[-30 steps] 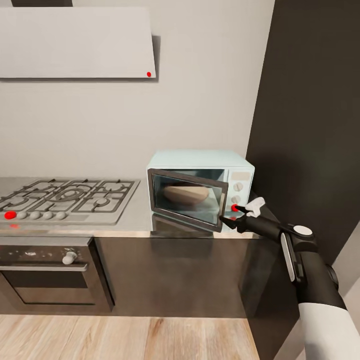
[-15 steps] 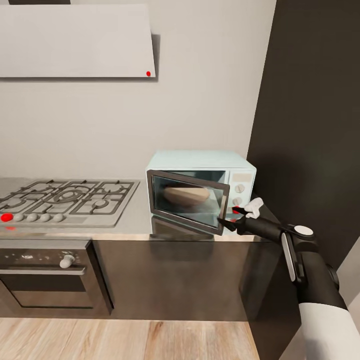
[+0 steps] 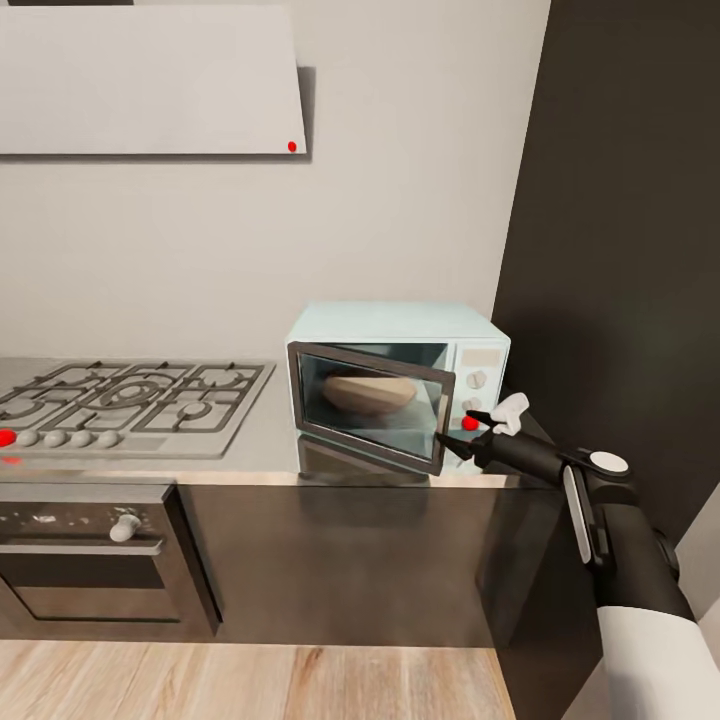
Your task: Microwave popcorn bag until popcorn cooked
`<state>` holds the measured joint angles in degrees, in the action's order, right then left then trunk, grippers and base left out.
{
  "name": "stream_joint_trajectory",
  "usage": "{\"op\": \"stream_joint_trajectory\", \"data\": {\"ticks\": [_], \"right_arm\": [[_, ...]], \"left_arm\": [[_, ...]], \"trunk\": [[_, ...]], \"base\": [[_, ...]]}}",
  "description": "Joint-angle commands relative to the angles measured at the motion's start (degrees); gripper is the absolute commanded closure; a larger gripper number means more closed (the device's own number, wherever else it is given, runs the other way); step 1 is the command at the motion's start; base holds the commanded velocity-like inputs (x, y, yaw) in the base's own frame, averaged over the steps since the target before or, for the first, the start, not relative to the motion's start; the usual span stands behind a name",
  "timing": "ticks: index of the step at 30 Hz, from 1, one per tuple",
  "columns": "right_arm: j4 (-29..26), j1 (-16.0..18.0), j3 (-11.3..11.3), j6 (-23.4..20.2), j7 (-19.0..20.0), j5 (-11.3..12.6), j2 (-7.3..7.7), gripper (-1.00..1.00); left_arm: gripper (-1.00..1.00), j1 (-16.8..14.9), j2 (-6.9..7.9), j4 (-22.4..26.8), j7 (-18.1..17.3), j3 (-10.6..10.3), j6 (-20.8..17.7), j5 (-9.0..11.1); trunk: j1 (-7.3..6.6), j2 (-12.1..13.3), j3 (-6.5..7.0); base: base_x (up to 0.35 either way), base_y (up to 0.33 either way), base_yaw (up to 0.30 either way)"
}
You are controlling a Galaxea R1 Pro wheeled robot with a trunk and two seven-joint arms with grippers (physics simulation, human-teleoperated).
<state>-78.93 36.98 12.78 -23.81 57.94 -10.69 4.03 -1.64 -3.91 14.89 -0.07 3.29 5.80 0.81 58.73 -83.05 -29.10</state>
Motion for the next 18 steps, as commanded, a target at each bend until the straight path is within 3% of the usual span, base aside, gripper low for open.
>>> {"op": "stream_joint_trajectory", "data": {"ticks": [1,18], "right_arm": [[0.0,0.1,0.1,-0.4,0.3,-0.4,-0.02,-1.00],[0.4,0.1,-0.5,-0.5,1.0,-0.4,-0.38,-1.00]], "left_arm": [[-1.00,0.0,-0.04,0.0,0.0,0.3,0.2,0.1],[-1.00,0.0,-0.04,0.0,0.0,0.3,0.2,0.1]], "trunk": [[0.00,0.0,-0.06],[0.00,0.0,-0.06]], "base": [[0.000,0.000,0.000],[0.030,0.000,0.000]]}}
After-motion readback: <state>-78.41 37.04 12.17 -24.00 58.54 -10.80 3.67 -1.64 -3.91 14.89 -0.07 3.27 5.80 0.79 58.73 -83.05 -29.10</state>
